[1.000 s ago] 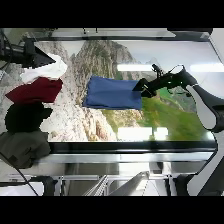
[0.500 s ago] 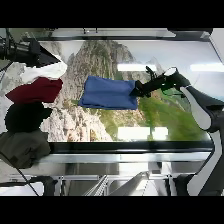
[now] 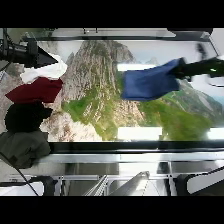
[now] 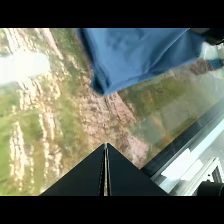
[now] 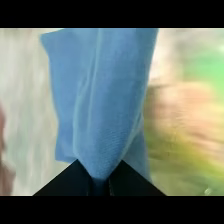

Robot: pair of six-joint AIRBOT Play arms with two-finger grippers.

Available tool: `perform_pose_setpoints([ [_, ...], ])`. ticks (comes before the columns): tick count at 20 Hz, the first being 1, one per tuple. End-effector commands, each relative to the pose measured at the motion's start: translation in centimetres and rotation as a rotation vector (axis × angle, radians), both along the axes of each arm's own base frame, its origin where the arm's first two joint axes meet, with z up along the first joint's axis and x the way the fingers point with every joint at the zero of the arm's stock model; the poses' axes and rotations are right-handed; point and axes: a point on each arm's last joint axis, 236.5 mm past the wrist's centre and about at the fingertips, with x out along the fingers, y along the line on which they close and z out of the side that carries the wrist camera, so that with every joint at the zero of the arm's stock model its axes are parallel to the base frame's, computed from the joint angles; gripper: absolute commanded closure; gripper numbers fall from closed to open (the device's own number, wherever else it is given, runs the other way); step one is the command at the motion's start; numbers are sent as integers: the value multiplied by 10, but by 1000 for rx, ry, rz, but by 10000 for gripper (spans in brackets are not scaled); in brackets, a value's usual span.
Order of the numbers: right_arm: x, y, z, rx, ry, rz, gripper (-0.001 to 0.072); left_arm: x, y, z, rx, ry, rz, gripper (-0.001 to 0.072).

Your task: Fold the shirts.

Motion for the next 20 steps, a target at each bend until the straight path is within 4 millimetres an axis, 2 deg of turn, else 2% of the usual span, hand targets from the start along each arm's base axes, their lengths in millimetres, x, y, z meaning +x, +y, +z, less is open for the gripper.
perform_pose_setpoints([
  [1,-29,-135,9,-19,24,-284,695,-3,-6,-1,6,4,-19,694],
  [3,-55,-206,7,-23,33,-448,695,-5,-14,-1,6,4,-38,694],
  [5,-90,-264,7,-1,50,-593,696,-8,-24,-1,6,4,-58,694],
  [7,-129,-305,2,21,70,-721,698,-10,-36,-2,6,2,-82,694],
  [10,-192,-344,-24,-25,126,-900,697,-10,-55,0,2,-20,-101,694],
  [11,-211,-349,-37,-41,153,-947,697,-9,-61,1,3,-31,-110,694],
  [13,-234,-346,-64,-50,193,-984,696,-12,-75,2,5,-52,-138,694],
  [16,-249,-329,-99,-27,248,-1019,696,-16,-90,3,3,-60,-167,694],
  [18,-256,-317,-112,-13,274,-1031,696,-19,-96,3,2,-59,-181,694],
  [20,-261,-308,-112,-7,283,-1031,695,-21,-100,2,2,-59,-190,694],
])
